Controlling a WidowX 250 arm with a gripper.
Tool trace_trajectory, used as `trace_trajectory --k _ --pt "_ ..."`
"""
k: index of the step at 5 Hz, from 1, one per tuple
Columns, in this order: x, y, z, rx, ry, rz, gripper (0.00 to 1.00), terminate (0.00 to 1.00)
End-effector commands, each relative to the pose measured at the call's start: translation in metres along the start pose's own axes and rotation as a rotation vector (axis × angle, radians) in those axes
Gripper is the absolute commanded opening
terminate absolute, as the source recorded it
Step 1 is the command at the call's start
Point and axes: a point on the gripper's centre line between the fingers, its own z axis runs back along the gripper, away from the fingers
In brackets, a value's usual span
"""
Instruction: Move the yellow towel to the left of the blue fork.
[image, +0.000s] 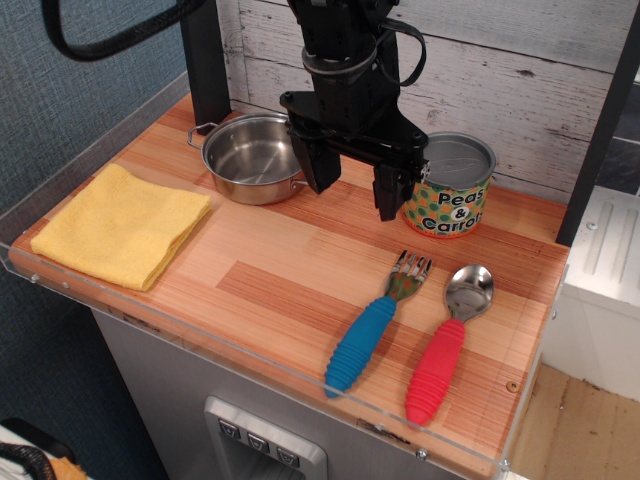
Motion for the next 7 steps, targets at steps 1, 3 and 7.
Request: trace_trajectory --k 1,3,7 --pt "0.0 0.0 0.0 0.0 0.0 0.0 1.0 0.0" --pt "-0.036 0.042 -0.004 0.037 0.035 0.061 1.0 0.0" --pt "-0.084 0.17 -0.004 0.169 0.097 0.175 1.0 0.0"
